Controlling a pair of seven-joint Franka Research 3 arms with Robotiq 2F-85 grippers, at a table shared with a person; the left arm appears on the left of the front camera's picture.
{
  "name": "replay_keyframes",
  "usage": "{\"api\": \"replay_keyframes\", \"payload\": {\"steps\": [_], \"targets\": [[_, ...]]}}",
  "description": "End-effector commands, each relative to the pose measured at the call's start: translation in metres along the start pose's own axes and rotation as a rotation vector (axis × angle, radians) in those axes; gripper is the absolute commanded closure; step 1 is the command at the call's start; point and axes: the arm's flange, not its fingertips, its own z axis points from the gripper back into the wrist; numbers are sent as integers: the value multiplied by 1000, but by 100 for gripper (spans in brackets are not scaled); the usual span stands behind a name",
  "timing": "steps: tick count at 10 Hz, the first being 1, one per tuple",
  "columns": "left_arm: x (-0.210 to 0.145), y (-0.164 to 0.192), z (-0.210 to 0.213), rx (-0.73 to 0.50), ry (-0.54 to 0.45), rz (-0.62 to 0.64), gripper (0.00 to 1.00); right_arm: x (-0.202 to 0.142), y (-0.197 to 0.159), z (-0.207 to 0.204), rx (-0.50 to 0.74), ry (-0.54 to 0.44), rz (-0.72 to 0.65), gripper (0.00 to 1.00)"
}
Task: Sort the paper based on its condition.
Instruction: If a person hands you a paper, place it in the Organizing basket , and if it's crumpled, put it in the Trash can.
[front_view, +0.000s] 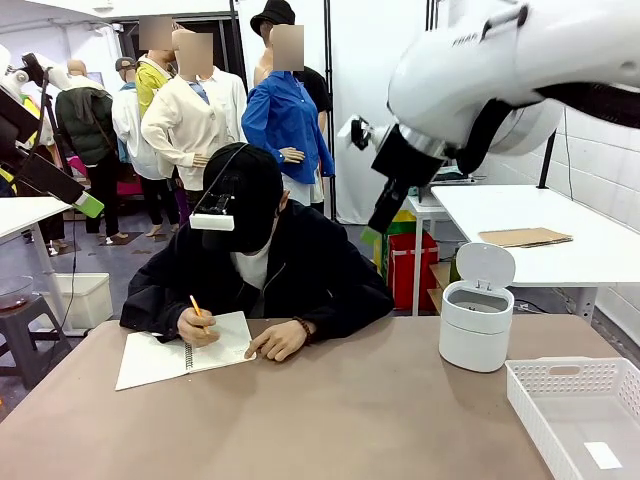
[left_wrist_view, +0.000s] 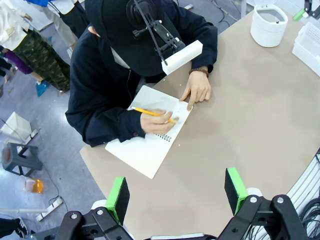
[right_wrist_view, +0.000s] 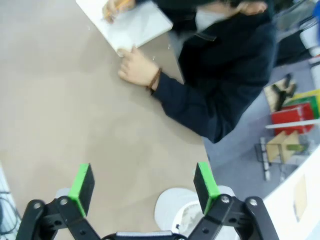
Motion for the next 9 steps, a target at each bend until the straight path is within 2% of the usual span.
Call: {"api": "replay_keyframes", "payload": {"steps": [1, 3, 5, 9], "targets": [[0, 0, 1, -5, 0, 3, 0, 11, 0, 13, 18, -51, -12, 0], [0, 0, 1, -5, 0, 3, 0, 28, -17, 33, 76, -139, -53, 0], [0, 0, 1, -5, 0, 3, 0, 37, -17, 46, 117, -180, -84, 0], [0, 0, 1, -5, 0, 3, 0, 44, -9, 61, 69, -231, -119, 0]]}}
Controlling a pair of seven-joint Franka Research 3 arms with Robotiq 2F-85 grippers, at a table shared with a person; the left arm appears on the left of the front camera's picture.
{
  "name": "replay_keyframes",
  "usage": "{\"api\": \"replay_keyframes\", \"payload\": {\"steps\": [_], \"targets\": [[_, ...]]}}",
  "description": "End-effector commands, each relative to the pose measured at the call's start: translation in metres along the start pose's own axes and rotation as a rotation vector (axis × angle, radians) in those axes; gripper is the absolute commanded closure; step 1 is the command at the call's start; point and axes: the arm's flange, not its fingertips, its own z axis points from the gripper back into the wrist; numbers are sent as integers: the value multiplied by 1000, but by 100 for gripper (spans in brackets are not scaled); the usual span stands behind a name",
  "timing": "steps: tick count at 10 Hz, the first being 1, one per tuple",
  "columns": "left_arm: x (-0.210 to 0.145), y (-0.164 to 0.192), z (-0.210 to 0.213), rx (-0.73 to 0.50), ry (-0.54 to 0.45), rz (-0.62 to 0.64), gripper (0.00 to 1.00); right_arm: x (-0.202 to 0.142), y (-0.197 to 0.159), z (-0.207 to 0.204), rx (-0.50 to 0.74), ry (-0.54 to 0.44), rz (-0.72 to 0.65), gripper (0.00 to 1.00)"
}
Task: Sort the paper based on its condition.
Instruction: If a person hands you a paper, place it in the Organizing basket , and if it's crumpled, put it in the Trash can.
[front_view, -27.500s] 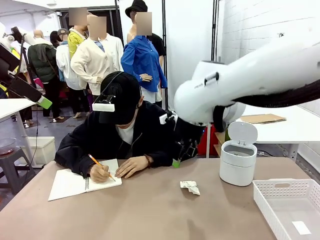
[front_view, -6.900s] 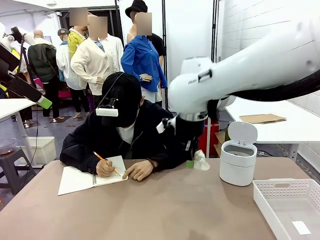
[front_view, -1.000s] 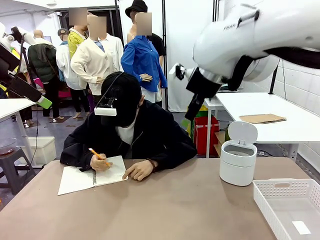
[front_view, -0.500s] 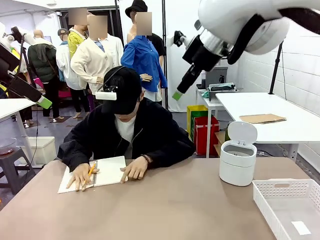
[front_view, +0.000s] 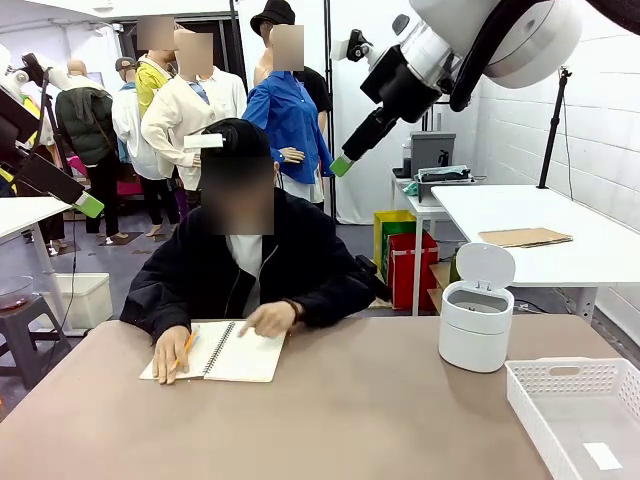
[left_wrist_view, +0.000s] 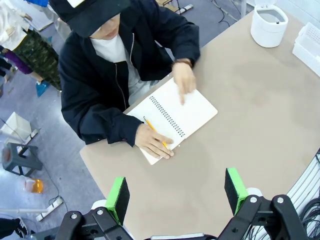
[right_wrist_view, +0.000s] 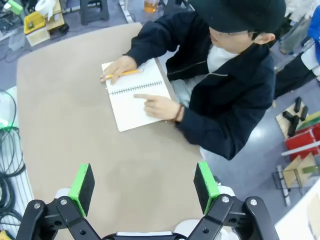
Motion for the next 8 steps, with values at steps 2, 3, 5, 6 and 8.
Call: {"api": "replay_keyframes", "payload": {"steps": [2, 3, 5, 6, 8], "targets": [[0, 0, 1, -5, 0, 3, 0, 5, 10, 8, -44, -26, -12, 0], [0, 0, 1, -5, 0, 3, 0, 7, 11, 9, -48, -31, -10, 0], [0, 0, 1, -5, 0, 3, 0, 6, 5, 5, -68, 5, -4, 0], [0, 0, 1, -5, 0, 3, 0, 9, 8, 12, -29, -28, 4, 0], [0, 0, 1, -5, 0, 3, 0, 9, 8, 12, -29, -28, 4, 0]]}}
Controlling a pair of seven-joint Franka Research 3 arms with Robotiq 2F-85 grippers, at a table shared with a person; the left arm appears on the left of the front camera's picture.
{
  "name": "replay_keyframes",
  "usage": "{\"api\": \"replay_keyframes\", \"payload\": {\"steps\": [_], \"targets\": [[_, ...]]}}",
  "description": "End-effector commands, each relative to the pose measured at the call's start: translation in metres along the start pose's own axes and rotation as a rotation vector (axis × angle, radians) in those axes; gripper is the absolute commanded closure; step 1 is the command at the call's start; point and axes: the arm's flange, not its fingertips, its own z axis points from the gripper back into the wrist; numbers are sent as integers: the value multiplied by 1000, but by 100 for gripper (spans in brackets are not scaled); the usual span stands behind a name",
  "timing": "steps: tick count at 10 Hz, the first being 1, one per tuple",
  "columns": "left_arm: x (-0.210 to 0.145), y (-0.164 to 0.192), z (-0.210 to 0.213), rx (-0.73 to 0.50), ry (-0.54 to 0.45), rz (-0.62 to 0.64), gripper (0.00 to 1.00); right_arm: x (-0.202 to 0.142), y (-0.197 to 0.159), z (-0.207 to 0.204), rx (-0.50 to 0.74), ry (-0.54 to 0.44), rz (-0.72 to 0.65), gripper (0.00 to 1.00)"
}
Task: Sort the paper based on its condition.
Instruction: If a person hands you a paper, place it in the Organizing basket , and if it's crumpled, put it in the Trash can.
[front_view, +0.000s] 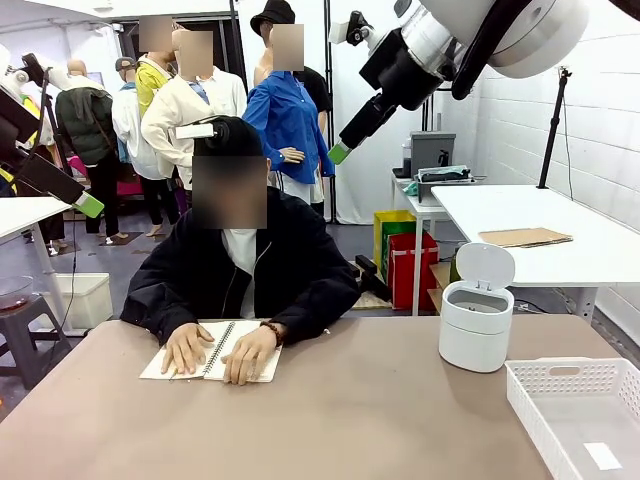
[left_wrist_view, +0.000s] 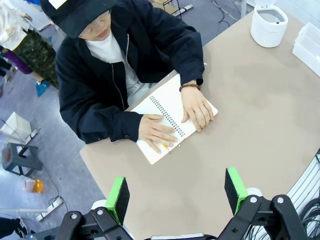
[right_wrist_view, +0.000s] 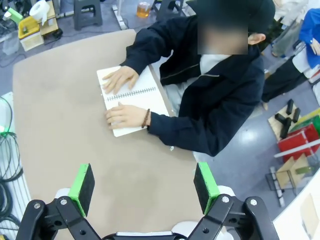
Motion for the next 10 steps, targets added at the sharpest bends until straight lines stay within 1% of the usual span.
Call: {"api": "replay_keyframes", "payload": {"steps": [1, 10], "targets": [[0, 0, 1, -5, 0, 3, 0, 1, 1, 1, 7, -8, -4, 0], [0, 0, 1, -5, 0, 3, 0, 1, 1, 1, 7, -8, -4, 0]]}}
